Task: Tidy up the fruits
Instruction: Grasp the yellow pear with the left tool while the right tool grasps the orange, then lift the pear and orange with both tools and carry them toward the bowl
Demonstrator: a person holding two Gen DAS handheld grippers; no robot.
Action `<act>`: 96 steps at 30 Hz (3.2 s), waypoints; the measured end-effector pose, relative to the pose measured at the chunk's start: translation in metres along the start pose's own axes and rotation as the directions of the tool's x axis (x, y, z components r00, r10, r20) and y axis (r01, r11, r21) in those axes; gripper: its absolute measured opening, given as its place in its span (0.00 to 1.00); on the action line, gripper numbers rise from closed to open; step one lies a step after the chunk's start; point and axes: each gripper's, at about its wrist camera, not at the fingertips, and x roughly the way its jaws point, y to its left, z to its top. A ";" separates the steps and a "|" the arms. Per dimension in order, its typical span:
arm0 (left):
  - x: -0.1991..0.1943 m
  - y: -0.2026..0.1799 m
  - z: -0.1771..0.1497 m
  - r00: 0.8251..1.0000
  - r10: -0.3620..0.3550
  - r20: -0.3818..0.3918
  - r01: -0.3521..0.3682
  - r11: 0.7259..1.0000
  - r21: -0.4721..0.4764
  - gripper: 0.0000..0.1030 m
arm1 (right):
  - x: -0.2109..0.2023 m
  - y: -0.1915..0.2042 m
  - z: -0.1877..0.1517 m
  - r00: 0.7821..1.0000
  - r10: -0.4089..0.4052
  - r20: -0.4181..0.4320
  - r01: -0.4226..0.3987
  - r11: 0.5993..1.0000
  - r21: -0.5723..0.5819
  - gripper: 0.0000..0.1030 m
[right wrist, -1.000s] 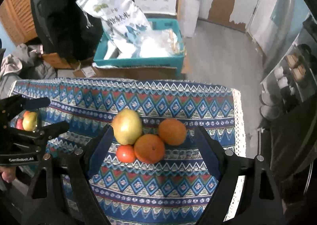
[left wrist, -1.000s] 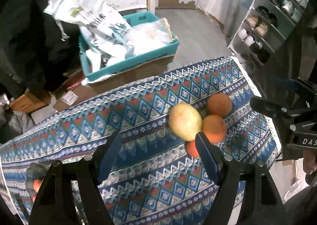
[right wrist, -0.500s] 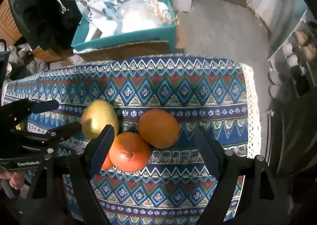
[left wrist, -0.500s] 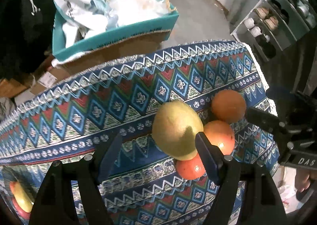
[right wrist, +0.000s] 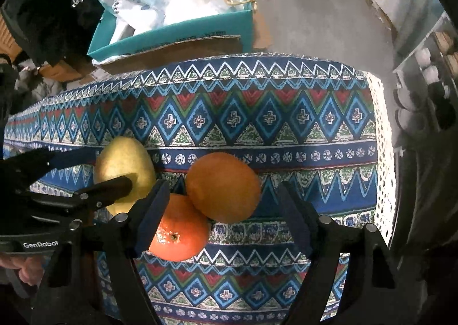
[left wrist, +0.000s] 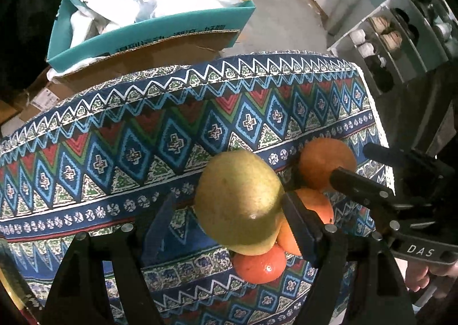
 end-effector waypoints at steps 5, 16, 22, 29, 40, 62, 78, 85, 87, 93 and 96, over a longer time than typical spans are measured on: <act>0.014 -0.002 0.001 0.999 -0.030 -0.021 0.029 0.999 -0.019 0.76 | 0.008 -0.006 0.000 0.999 0.007 -0.031 -0.007 1.000 0.010 0.76; 0.020 0.001 -0.003 0.996 -0.088 -0.012 0.088 0.996 -0.018 0.71 | 0.017 -0.012 -0.002 0.998 0.054 -0.037 -0.052 0.998 0.042 0.76; 0.010 0.012 -0.011 0.998 -0.061 -0.006 0.061 0.998 -0.012 0.69 | 0.031 0.000 0.002 0.998 0.035 -0.053 -0.034 0.999 0.004 0.76; 0.000 0.022 -0.015 0.999 -0.031 0.011 0.031 1.000 -0.001 0.68 | 0.047 0.014 0.003 0.996 -0.004 -0.084 0.001 0.999 -0.037 0.66; -0.005 0.025 -0.023 1.000 -0.013 0.022 0.013 1.000 0.007 0.68 | 0.039 0.004 0.000 0.997 0.012 -0.071 -0.012 1.000 -0.002 0.63; -0.090 0.028 -0.057 0.980 0.049 0.192 -0.056 0.998 0.036 0.68 | -0.051 0.038 -0.021 0.981 -0.044 0.187 0.051 0.998 -0.029 0.63; -0.182 0.023 -0.095 0.941 0.046 0.334 -0.076 0.994 0.078 0.68 | -0.128 0.088 -0.048 0.937 0.008 0.350 0.002 1.000 -0.027 0.63; -0.214 0.029 -0.121 0.930 0.043 0.364 -0.076 0.994 0.076 0.68 | -0.152 0.118 -0.064 0.921 0.057 0.385 -0.033 0.997 -0.071 0.63; -0.220 0.033 -0.127 0.928 0.046 0.371 -0.076 0.995 0.067 0.68 | -0.158 0.128 -0.070 0.918 0.071 0.391 -0.040 0.995 -0.088 0.63; -0.235 0.046 -0.146 0.914 0.077 0.397 -0.110 0.992 0.060 0.68 | -0.168 0.153 -0.083 0.911 0.106 0.399 -0.059 0.990 -0.129 0.63; -0.241 0.054 -0.155 0.910 0.085 0.405 -0.117 0.992 0.055 0.68 | -0.170 0.165 -0.089 0.908 0.118 0.401 -0.063 0.987 -0.149 0.63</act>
